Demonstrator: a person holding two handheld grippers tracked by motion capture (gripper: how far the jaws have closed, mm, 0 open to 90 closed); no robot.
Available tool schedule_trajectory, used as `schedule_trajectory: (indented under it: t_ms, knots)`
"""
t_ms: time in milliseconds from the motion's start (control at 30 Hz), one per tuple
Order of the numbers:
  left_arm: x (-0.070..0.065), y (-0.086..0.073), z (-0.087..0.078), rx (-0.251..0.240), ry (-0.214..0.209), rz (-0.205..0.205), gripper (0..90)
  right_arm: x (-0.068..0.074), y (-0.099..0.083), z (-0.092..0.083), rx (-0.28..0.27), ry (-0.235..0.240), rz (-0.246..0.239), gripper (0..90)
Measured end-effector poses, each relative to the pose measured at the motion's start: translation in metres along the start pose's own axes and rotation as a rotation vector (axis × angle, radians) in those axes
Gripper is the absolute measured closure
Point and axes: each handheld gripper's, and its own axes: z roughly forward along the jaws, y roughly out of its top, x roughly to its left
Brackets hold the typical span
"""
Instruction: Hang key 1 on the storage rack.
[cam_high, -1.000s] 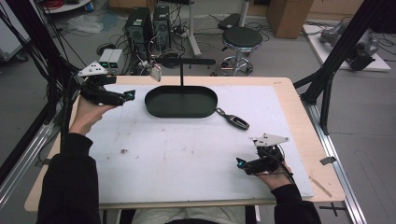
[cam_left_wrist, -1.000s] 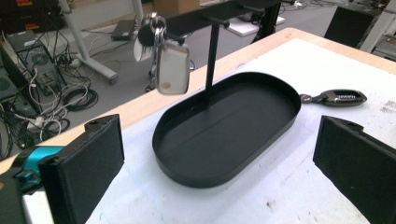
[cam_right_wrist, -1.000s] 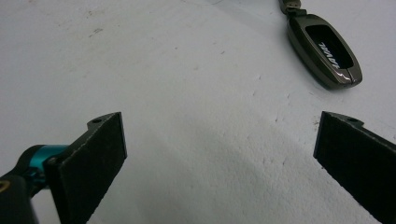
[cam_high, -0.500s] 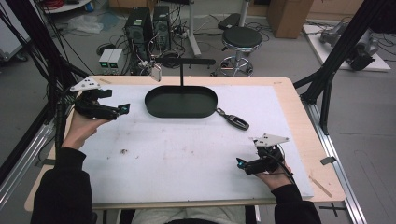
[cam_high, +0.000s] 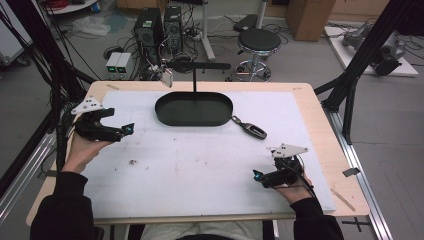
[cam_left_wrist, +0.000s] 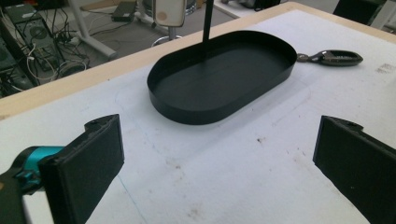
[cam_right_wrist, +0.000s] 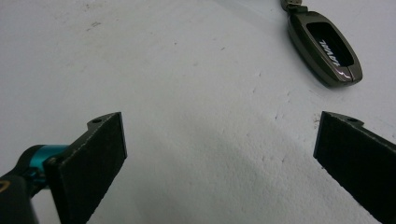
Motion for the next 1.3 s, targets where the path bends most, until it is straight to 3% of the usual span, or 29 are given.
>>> schedule_trajectory:
  t_ms: [233, 800, 933, 1300]
  knots:
    - [-0.007, -0.014, -0.003, 0.02, 0.014, 0.016, 2.4, -0.001, -0.001, 0.0, 0.0, -0.005, -0.001, 1.7]
    - [-0.022, -0.034, -0.013, 0.034, -0.016, 0.033, 2.4, -0.001, -0.001, -0.001, 0.003, -0.015, -0.004, 1.7]
    - [-0.023, -0.05, -0.017, 0.044, -0.036, 0.019, 2.4, -0.001, -0.002, -0.001, 0.003, -0.015, -0.005, 1.7]
    - [-0.023, -0.082, -0.029, 0.03, -0.016, -0.04, 2.4, -0.001, -0.003, -0.001, 0.008, -0.022, -0.005, 1.7]
